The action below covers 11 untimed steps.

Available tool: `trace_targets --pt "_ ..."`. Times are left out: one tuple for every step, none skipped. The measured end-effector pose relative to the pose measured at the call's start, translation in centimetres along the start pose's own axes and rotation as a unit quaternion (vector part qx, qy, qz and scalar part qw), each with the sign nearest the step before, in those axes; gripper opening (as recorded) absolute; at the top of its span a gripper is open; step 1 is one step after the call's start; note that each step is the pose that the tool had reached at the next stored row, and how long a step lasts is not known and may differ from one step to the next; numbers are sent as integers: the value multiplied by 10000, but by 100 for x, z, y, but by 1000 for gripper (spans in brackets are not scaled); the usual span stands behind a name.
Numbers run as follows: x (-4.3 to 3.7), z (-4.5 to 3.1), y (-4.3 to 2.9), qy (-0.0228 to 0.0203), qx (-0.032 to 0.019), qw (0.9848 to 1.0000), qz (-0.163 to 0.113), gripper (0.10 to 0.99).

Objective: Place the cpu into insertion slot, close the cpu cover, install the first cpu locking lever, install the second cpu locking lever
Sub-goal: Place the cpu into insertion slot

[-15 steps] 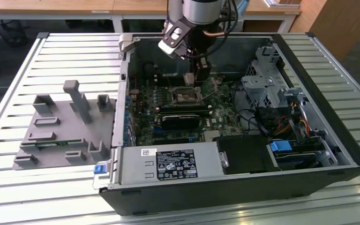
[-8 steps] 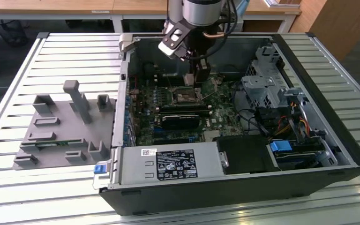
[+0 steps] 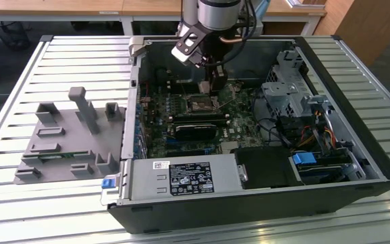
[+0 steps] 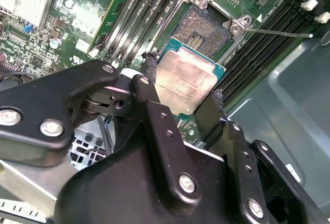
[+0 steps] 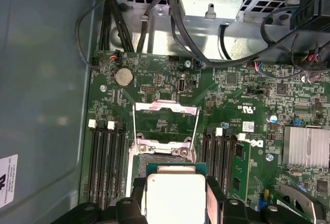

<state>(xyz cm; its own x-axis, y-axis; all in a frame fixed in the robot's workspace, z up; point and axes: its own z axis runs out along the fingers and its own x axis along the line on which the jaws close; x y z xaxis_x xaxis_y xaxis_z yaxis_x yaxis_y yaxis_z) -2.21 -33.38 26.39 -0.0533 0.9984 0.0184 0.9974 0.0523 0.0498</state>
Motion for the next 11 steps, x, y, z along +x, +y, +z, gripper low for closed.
trace_targets --pt "0 4 0 0 2 10000 0 541" --pt "0 9 0 0 4 10000 0 541" --pt "0 14 -1 0 5 10000 1 541" --pt "0 20 -1 1 5 10000 1 541" --pt "0 26 -1 1 6 10000 2 541" --pt "-1 33 -2 1 6 10000 2 541" --pt "-1 39 -2 0 7 10000 2 541" --pt "-1 47 -2 0 8 10000 3 541" --pt "-1 54 -3 1 8 10000 3 541" --pt "-1 64 -3 0 8 10000 3 541" --pt "-1 74 -3 0 9 10000 3 541"
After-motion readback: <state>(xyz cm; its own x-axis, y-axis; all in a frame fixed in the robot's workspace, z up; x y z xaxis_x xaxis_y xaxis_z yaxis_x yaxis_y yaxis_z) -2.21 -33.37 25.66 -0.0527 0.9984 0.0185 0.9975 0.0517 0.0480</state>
